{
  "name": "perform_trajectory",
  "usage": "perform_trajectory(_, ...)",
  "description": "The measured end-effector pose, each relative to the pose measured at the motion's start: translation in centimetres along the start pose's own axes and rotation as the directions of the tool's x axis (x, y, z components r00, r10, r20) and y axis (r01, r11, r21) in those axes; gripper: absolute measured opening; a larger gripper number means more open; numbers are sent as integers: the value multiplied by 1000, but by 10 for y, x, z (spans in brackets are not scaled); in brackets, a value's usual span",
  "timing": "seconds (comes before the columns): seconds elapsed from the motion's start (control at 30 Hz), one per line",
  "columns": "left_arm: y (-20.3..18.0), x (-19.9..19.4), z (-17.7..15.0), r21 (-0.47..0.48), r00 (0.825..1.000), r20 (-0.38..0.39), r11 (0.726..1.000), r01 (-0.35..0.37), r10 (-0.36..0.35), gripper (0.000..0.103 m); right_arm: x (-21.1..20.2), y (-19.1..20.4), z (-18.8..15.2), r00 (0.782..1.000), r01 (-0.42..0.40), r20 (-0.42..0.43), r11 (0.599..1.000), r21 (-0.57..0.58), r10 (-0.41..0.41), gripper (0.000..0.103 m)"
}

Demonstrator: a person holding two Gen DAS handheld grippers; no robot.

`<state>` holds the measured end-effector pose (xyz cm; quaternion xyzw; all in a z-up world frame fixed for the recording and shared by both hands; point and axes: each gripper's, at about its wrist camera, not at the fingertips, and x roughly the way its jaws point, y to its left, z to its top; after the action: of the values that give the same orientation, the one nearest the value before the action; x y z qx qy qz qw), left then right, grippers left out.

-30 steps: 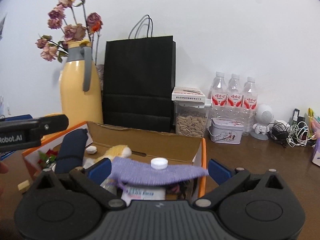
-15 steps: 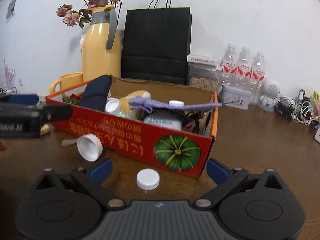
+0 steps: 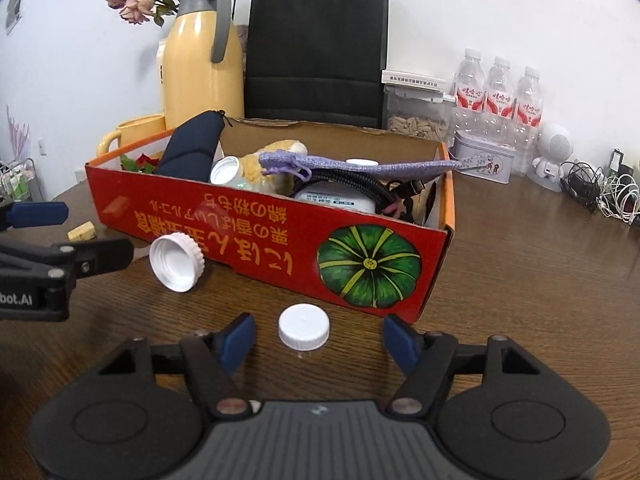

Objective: Organize objects
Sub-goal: 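Grasp a small white cap with the right gripper while the left gripper grasps a large ridged cap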

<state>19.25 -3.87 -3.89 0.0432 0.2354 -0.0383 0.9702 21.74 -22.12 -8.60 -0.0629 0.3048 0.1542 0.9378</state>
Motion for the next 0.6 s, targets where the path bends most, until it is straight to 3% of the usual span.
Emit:
perform_trajectory(0.4, 0, 2, -1, 6, 1000, -6, 1000, -5, 6, 103, 6, -5, 1, 999, -25, -27, 999, 31, 26, 66)
perform_trajectory(0.5, 0, 2, -1, 7, 1000, -8, 1000, -6, 6, 103, 5, -4, 1, 999, -37, -22, 999, 25, 37, 57)
perform_trajectory(0.6, -1, 3, -2, 11, 1000, -11, 1000, -8, 8, 103, 4, -3, 2, 999, -49, -13, 999, 19, 49, 34)
